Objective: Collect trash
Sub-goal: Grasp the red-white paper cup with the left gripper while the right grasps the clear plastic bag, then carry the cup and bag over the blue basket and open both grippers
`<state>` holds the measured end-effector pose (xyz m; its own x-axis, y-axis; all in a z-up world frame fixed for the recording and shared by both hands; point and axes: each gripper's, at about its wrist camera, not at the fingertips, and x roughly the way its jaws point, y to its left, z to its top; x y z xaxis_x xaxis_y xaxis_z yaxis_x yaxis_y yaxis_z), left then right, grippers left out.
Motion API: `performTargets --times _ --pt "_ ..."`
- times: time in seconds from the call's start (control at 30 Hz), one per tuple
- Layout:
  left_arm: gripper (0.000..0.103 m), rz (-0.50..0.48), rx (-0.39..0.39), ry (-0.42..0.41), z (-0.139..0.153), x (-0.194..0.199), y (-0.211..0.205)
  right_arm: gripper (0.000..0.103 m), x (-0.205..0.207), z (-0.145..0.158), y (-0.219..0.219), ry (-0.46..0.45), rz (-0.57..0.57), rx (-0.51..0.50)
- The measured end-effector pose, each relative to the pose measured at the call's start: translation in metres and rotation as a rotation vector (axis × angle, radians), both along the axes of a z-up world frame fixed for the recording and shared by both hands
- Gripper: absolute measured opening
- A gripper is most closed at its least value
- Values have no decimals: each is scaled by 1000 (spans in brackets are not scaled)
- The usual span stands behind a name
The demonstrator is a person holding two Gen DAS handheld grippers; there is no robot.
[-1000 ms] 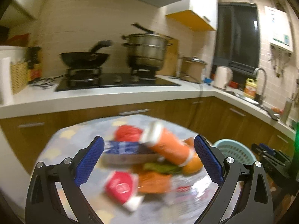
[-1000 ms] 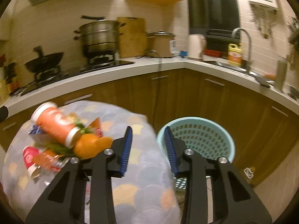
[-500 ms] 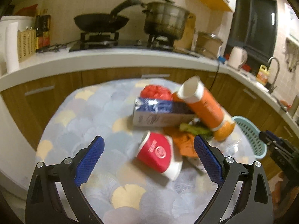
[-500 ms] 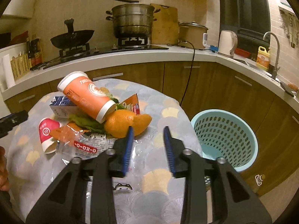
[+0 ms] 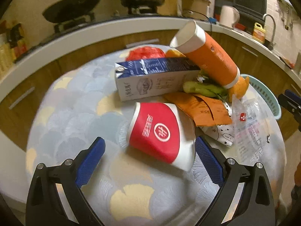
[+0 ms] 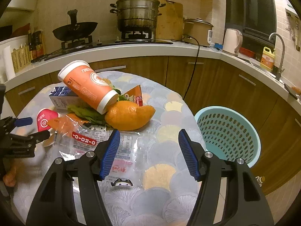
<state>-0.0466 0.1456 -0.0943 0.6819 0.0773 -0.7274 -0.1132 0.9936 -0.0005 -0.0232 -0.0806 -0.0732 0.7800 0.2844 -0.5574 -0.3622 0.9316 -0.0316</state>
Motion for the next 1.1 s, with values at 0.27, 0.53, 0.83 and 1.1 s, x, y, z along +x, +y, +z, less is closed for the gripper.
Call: performTargets --times 0.27,0.53,0.83,1.1 --pt "93 -68 48 28 -6 6 -14 71 16 -15 1 94 18 36" --pt "74 -69 85 50 -11 9 -20 84 30 -38 8 212 68 53" --pt "72 -32 34 1 -3 0 -11 84 43 -54 13 313 111 98" --pt "72 5 -1 -45 8 -18 -8 38 43 -57 20 326 164 89"
